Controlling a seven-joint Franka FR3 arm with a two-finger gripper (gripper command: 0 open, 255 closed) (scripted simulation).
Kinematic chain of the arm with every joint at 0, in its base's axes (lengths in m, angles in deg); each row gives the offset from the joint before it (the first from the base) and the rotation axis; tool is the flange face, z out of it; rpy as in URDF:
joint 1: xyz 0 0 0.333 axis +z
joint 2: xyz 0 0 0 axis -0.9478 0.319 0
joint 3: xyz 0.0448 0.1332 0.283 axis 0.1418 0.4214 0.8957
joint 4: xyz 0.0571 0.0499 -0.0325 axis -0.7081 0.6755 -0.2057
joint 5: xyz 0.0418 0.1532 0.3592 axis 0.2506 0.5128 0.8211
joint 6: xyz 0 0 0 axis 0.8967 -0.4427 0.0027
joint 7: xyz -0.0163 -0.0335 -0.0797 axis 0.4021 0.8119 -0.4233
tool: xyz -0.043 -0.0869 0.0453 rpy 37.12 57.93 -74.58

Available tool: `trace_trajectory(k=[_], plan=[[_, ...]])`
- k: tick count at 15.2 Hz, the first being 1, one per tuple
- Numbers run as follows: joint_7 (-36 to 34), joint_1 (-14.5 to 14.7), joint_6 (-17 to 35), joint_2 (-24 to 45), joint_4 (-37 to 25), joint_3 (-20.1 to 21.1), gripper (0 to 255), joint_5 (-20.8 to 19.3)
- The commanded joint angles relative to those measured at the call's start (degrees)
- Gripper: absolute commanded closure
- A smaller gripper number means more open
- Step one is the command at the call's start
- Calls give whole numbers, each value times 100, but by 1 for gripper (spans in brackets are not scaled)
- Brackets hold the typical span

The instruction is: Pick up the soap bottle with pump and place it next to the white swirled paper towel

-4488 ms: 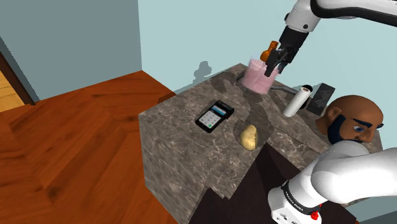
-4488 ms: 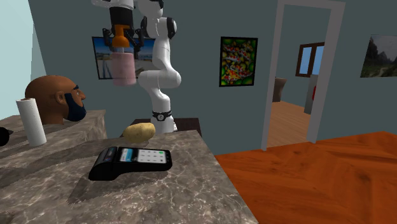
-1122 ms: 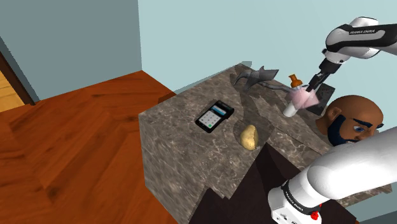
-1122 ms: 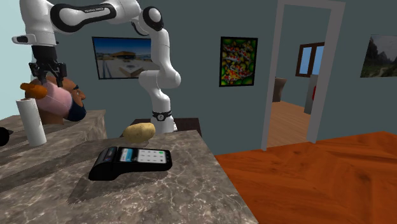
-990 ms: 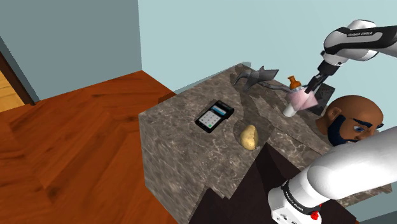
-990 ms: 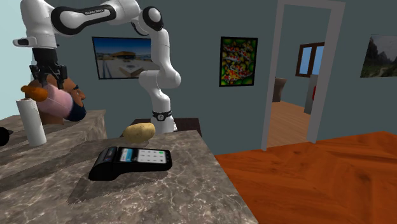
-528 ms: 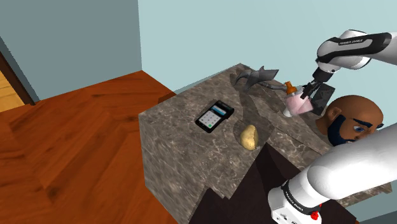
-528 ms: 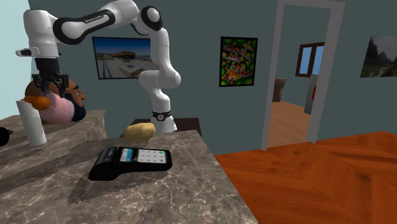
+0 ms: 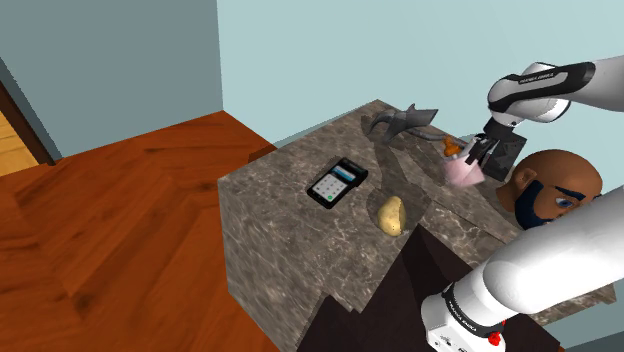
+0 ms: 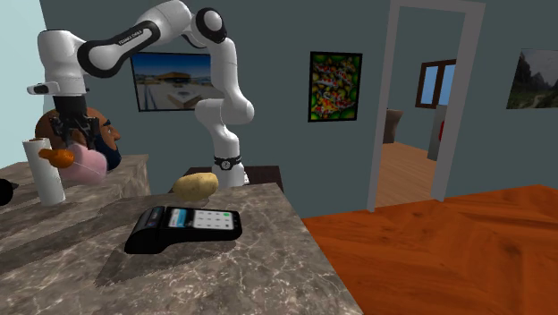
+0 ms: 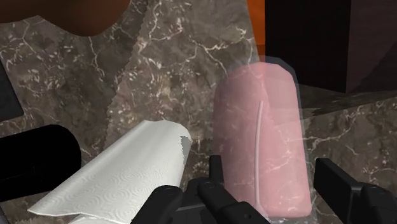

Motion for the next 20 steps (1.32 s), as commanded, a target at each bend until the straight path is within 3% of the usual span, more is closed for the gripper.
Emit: trace_trajectory(k=[1,11,19,20], plan=[[69,15,183,115,91,-50,255,83],[549,88,1047,822,467,-219,255,726],[549,76,1047,822,467,-208,255,726],[554,74,1044,822,464,-210,0,726]])
